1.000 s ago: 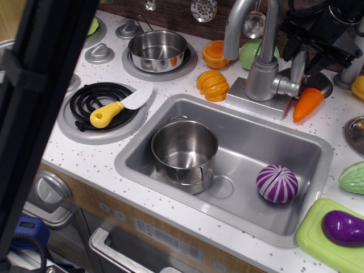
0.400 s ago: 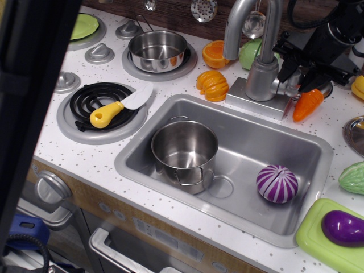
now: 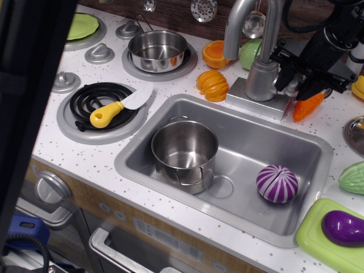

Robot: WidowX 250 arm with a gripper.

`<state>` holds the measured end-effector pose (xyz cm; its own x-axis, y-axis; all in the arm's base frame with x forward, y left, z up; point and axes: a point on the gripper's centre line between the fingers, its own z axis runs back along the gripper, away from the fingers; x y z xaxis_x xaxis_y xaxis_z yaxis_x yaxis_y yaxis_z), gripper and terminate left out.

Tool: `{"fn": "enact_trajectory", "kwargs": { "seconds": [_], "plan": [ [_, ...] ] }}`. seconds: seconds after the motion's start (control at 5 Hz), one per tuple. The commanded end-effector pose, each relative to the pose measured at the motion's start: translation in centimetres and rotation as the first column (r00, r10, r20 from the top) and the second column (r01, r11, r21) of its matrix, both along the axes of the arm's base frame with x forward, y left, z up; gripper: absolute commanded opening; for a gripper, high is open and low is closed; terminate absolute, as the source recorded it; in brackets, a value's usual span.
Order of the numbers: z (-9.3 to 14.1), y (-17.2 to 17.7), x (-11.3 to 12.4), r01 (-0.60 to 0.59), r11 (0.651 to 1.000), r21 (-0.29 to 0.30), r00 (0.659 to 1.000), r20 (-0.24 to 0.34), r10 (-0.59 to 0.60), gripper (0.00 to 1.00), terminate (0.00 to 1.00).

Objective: Turn lever vertical to front

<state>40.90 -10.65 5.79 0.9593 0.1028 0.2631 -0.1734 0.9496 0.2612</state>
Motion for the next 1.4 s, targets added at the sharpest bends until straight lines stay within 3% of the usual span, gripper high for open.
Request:
{"fn": "enact_trajectory", "kwargs": {
  "seconds": [0.0, 0.6, 1.0, 1.2],
  "plan": [
    [1.5, -0.6, -0.2, 0.039, 0.998, -0.05, 0.999, 0.007, -0.039, 0.0, 0.0],
    [-1.2, -0.1, -0.4, 0.057, 0.995, -0.078, 0.998, -0.007, -0.058, 0.0, 0.0],
    [-1.2, -0.2, -0.5, 0.06, 0.995, -0.081, 0.998, -0.011, -0.061, 0.0, 0.0],
    [0.3, -0.7, -0.9, 0.051, 0.997, -0.051, 0.998, -0.037, -0.053, 1.0, 0.0]
  ]
}}
